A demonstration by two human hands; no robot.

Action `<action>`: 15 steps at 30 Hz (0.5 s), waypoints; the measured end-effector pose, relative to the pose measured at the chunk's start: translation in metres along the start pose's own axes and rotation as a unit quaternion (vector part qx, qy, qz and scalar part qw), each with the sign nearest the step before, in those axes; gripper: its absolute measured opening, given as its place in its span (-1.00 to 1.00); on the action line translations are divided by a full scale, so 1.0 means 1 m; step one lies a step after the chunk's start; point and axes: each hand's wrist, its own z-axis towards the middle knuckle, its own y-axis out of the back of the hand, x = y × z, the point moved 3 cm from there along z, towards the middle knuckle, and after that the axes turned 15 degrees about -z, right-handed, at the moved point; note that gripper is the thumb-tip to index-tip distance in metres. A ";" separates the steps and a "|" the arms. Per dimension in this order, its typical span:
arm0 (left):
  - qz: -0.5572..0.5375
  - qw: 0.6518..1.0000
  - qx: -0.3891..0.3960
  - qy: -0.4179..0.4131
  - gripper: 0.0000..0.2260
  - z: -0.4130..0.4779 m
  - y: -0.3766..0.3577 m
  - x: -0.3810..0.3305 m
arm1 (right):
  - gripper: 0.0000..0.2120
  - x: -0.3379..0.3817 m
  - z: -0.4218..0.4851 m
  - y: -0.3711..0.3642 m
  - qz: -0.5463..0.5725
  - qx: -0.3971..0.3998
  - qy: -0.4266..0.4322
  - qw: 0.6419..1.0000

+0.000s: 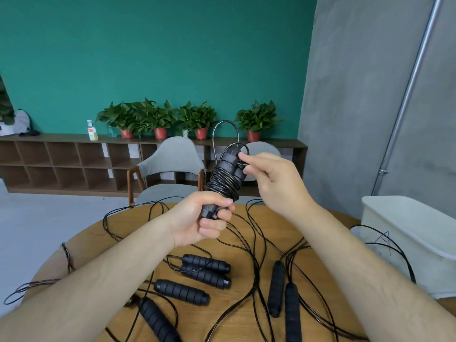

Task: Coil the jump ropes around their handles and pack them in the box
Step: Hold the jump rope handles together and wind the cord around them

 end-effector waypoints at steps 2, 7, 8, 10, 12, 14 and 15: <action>-0.006 1.000 0.009 0.010 -0.82 -0.001 0.002 -0.001 | -0.75 0.000 0.004 0.002 0.032 0.015 -0.052 0.998; -0.002 0.999 0.017 0.042 -0.80 -0.005 0.007 -0.002 | -0.77 0.006 0.007 0.004 -0.001 0.063 -0.017 0.998; -0.002 0.999 0.018 0.044 -0.80 -0.006 0.007 -0.002 | -0.79 0.008 0.007 0.005 0.000 0.076 -0.005 0.997; 0.001 0.999 0.022 0.044 -0.80 -0.006 0.008 -0.002 | -0.77 0.012 0.006 0.009 -0.011 0.080 0.026 0.996; 0.010 0.998 0.033 0.046 -0.81 -0.006 0.006 0.000 | -0.69 0.015 0.005 0.011 -0.031 0.076 0.051 0.995; 0.019 0.998 0.044 0.043 -0.82 -0.006 0.004 0.001 | -0.70 0.017 0.004 0.012 -0.037 0.086 0.040 0.995; 0.019 0.998 0.045 0.038 -0.82 -0.005 0.002 0.001 | -0.75 0.019 0.004 0.012 -0.018 0.090 0.026 0.995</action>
